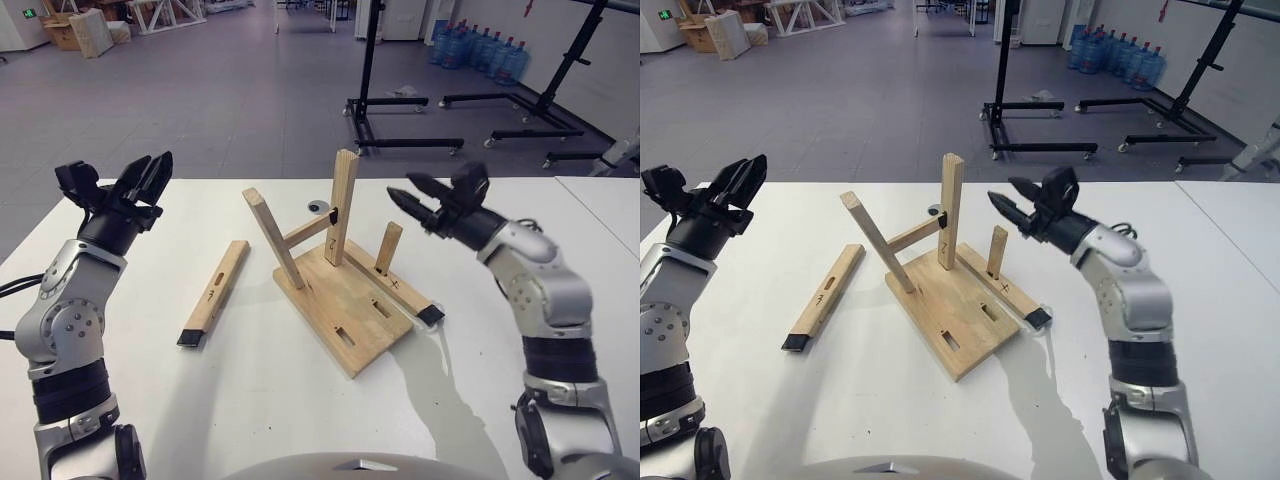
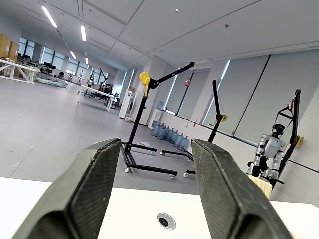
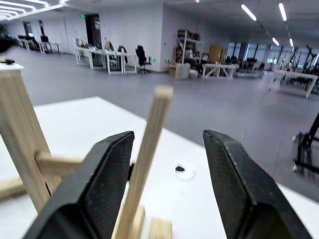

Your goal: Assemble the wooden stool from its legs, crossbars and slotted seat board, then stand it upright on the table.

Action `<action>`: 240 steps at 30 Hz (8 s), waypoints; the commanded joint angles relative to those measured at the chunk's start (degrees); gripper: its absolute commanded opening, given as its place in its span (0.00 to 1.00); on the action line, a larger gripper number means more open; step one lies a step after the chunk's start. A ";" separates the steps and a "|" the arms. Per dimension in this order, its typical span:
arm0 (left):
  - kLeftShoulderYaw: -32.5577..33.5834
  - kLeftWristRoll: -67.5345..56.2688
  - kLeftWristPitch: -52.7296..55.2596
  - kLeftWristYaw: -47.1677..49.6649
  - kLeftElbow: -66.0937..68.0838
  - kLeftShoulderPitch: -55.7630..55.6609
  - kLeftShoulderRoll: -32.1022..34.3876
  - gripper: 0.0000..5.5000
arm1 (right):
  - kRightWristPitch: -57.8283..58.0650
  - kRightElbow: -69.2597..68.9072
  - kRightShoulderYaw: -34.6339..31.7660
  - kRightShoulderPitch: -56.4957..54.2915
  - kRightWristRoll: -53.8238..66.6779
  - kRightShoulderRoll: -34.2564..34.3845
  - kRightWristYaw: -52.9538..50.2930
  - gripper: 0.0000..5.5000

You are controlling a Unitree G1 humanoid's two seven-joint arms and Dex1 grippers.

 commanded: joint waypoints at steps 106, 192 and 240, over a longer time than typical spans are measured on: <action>-18.29 4.19 6.84 -9.80 -19.87 27.98 0.72 0.69 | -2.64 19.24 16.97 18.13 -22.37 -5.79 7.89 0.37; -20.58 -27.66 11.33 0.42 -14.51 0.65 3.69 0.39 | 13.98 -4.18 -5.67 19.82 26.65 -23.70 20.24 0.76; -20.09 -11.00 9.91 -8.13 -23.46 13.50 4.66 0.39 | -7.58 11.48 18.64 20.60 -21.34 -7.51 7.46 0.76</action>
